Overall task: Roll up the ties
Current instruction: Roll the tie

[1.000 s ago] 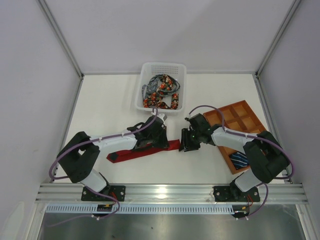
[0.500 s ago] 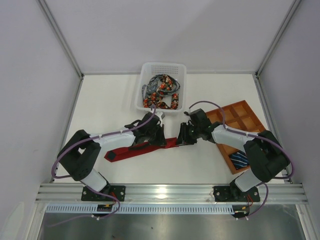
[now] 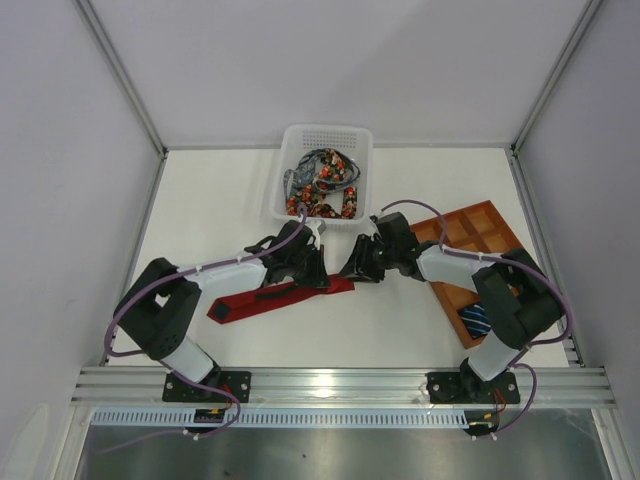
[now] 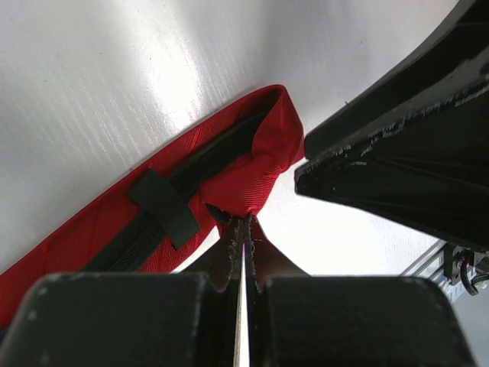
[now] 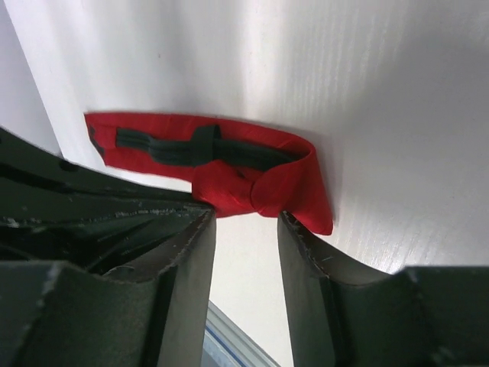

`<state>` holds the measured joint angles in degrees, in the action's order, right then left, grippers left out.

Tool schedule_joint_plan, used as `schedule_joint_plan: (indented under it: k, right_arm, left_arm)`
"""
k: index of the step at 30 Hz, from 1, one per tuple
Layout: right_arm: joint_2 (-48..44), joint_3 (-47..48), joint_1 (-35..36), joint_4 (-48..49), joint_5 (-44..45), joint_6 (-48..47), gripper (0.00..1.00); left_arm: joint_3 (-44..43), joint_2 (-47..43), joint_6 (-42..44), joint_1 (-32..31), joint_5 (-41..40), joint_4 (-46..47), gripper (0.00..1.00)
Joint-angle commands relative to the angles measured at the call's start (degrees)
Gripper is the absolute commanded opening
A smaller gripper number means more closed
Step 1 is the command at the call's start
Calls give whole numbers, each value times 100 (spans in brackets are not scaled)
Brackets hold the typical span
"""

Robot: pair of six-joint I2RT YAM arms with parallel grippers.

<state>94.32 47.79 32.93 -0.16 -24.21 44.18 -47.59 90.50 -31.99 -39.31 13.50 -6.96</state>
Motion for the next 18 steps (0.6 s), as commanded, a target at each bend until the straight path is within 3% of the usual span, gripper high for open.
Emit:
schedule_joint_plan:
  k: [1,8,18]
  right_arm:
    - [-46,177,47,97,450,713,45]
    - [288,1213,354,-1765,1496,1382,53]
    - [437,1996,952,-3340,2886,2753,59]
  left_arm:
    - [-127,73,237,64,180,107,1]
    - [-242,135,325,117,250,46,0]
    - [-286,108,395,125,268,19,0]
